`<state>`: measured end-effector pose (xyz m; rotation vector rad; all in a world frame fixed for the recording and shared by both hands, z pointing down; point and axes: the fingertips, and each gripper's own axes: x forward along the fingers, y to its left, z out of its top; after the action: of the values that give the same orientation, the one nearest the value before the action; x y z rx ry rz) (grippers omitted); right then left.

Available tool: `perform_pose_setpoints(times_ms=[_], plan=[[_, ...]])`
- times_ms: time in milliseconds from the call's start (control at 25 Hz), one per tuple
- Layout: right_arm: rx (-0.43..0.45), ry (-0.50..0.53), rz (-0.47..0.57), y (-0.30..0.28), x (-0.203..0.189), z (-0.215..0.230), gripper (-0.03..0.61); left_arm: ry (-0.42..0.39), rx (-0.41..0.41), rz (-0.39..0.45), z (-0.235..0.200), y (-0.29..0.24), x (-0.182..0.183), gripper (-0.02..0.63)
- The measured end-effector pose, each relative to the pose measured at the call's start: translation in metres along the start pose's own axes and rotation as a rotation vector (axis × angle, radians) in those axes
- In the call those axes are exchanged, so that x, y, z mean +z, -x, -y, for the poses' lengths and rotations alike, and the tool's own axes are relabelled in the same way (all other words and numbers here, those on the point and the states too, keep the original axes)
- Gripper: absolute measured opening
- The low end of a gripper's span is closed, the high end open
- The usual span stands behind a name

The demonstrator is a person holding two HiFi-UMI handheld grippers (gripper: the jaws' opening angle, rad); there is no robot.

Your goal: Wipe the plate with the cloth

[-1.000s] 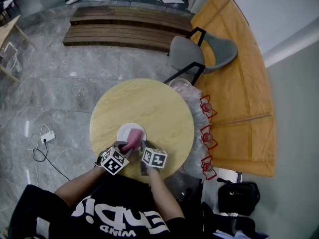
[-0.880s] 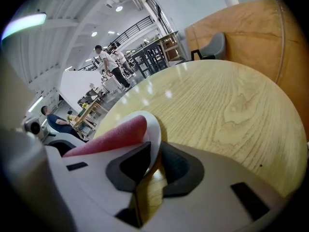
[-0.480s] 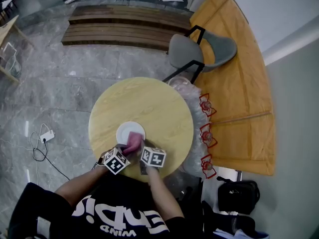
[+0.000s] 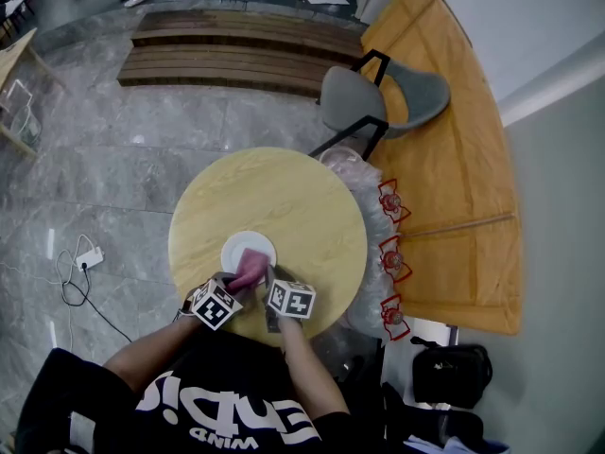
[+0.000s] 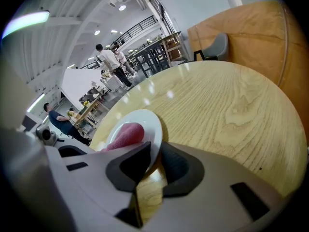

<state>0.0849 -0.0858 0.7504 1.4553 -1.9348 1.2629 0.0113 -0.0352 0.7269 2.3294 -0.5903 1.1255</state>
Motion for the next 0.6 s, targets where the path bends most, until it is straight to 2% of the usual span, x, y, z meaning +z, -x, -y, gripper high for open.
perform_pose_setpoints(times_ms=[600], plan=[[-0.003,0.007,0.005,0.000,0.000,-0.003,0.074,0.108,0.068,0.023,-0.032,0.010,-0.002,0.052]])
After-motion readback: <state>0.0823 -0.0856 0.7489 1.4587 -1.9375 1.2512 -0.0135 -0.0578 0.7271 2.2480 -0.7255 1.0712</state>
